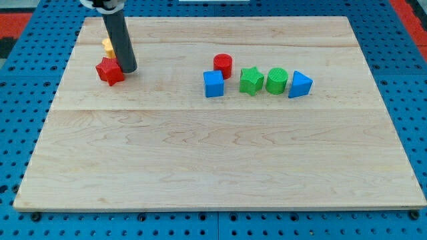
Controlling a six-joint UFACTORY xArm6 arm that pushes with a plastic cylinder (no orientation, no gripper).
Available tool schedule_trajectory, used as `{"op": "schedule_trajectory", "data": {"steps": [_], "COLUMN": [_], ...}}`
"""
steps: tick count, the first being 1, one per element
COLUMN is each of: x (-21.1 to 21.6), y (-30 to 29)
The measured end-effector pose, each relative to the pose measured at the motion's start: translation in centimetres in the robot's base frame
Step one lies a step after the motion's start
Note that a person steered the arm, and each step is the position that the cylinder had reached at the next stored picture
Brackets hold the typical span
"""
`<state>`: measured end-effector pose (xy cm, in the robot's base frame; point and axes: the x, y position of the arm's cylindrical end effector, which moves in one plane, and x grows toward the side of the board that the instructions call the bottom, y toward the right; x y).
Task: Place the red circle below the red star
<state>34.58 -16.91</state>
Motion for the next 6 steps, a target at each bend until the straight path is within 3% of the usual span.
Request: {"op": "schedule_trajectory", "data": {"steps": [1, 2, 4, 6], "x": [0.0, -0.2, -4.8, -5.2], "y": [-0.9, 2.7, 11.2, 17.6]}}
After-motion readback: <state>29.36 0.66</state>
